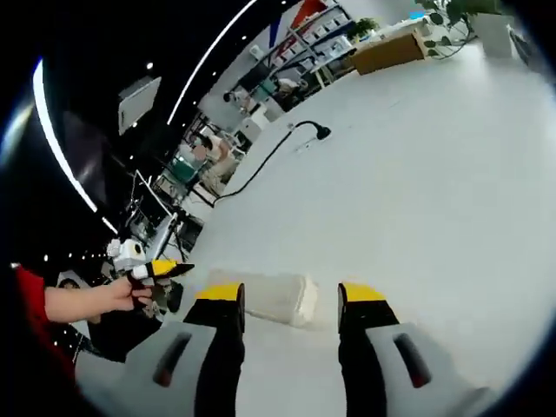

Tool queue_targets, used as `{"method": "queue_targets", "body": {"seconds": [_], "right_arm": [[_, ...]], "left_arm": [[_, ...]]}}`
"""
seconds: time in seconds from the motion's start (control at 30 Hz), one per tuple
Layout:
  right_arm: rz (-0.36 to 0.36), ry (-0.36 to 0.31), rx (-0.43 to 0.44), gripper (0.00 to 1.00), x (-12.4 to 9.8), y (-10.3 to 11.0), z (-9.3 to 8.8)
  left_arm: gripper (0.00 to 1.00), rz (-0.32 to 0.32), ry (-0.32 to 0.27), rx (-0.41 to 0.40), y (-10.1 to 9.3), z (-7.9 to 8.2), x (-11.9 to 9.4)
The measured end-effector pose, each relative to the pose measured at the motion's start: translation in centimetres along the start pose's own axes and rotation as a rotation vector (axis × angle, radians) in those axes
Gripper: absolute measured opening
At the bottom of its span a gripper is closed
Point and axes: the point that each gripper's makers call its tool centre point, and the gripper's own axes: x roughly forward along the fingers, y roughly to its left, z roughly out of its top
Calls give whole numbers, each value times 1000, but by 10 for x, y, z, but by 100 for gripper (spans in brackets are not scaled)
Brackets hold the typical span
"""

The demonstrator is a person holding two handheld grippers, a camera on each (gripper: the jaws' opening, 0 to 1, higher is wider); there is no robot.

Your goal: Arrange the utensils inside the cutlery case until each visible utensil rests in its matching compartment.

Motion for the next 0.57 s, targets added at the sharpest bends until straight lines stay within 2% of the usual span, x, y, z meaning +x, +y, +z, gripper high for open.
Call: {"method": "queue_targets", "body": {"seconds": [0.07,0.1,0.13,0.17,0.23,0.27,0.33,0.4,0.43,0.47,0.53,0.57], "right_arm": [[-24,-18,-121,43,-15,7,6],[-29,-28,-189,44,-24,12,8],[-40,-30,-223,47,-30,15,8],[-50,-46,-259,50,-36,17,10],[-58,-97,-342,57,-52,28,15],[-72,-176,-398,61,-63,34,25],[-43,-260,-384,70,-78,52,31],[9,-363,-413,77,-95,74,34],[22,-377,-416,80,-100,79,31],[46,-361,-411,81,-104,88,22],[88,-407,-439,81,-113,106,19],[89,-377,-458,80,-114,109,13]], "left_arm": [[63,27,-16,98,-3,5,-14],[65,19,-31,135,-13,8,-25],[68,12,-38,141,-16,9,-28],[68,15,-63,183,-25,13,-40],[70,22,-83,261,-39,16,-61],[73,30,-95,295,-44,16,-69],[80,40,-114,341,-60,13,-93],[87,34,-145,360,-76,9,-115],[89,35,-157,368,-80,7,-122],[88,42,-152,377,-84,0,-133],[87,62,-186,421,-91,1,-151],[87,72,-180,414,-92,-1,-158]]}}
